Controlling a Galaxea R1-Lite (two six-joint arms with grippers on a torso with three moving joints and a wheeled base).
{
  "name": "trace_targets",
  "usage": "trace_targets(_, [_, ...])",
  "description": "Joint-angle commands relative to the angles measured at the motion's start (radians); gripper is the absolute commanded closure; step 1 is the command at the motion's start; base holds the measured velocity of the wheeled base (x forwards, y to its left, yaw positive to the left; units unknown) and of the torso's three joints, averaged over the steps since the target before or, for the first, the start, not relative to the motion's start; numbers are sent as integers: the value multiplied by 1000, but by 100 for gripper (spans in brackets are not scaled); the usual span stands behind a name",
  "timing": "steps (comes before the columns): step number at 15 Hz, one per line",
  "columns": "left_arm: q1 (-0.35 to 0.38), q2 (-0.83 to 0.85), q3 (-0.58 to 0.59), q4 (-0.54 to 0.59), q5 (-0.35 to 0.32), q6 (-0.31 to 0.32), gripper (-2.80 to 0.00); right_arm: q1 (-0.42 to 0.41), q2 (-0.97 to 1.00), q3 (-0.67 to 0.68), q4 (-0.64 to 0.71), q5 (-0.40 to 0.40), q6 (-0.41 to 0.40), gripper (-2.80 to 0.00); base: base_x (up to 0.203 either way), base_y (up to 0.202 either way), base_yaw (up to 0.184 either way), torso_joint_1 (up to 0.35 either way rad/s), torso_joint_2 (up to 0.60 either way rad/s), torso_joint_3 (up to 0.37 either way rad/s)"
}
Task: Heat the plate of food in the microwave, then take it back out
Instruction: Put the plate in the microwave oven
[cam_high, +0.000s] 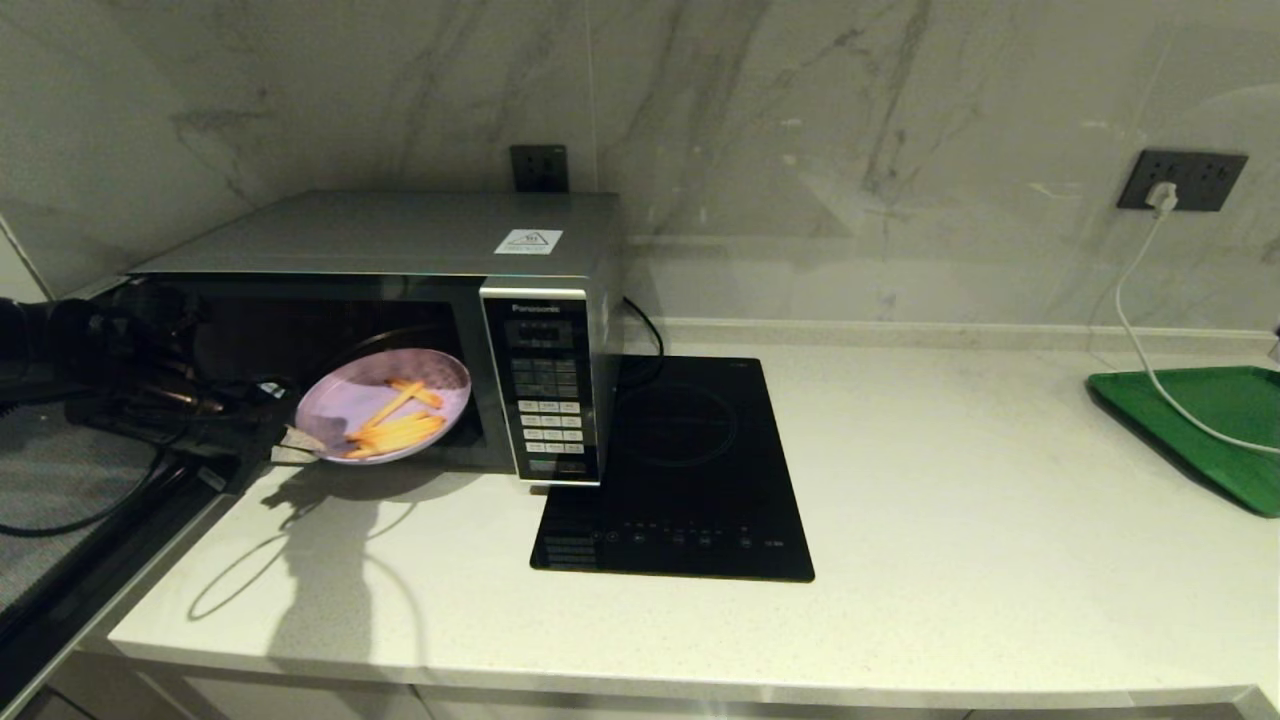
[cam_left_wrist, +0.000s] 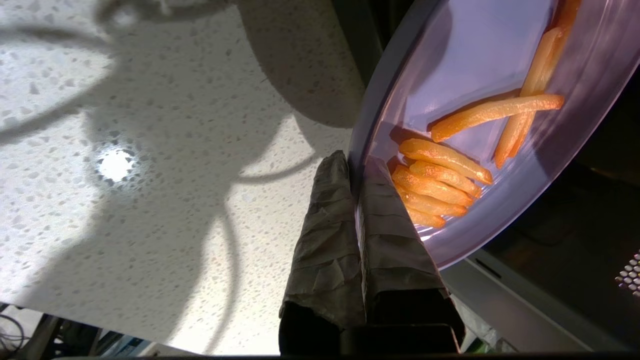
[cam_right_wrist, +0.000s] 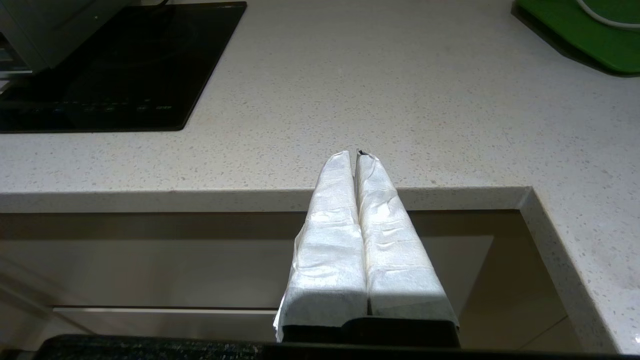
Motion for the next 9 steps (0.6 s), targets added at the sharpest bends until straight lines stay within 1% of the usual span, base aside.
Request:
trace_targets(1, [-1, 31, -35, 5, 0, -29, 0, 0, 2, 0, 0, 0, 1, 0, 0, 0, 0, 0, 0, 0])
trace_targets(6, [0, 89, -115, 10, 42, -95, 0, 0, 2, 0, 0, 0, 1, 0, 0, 0, 0, 0, 0, 0])
trace_targets(9, [0, 97, -140, 14, 44, -124, 0, 0, 2, 0, 0, 0, 1, 0, 0, 0, 0, 0, 0, 0])
